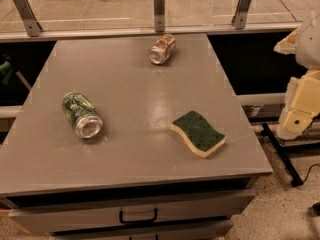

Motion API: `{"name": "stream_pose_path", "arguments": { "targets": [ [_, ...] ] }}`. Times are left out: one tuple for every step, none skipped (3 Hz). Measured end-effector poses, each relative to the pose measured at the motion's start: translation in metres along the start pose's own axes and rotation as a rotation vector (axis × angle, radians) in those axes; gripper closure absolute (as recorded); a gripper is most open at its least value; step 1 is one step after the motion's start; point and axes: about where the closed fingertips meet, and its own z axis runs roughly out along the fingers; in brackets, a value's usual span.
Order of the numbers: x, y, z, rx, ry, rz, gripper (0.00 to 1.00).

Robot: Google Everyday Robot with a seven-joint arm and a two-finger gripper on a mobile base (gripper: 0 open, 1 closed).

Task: Place green can upright

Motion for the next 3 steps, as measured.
{"name": "stream_pose_path", "arguments": {
  "targets": [
    [0.0, 0.0, 0.0, 0.0, 0.0, 0.0, 0.0],
    [-0.017, -0.001, 0.004, -0.007, -0.033, -0.014, 0.0],
    [-0.077, 0.006, 0.023, -0.052, -0.109, -0.043, 0.0]
  ]
}}
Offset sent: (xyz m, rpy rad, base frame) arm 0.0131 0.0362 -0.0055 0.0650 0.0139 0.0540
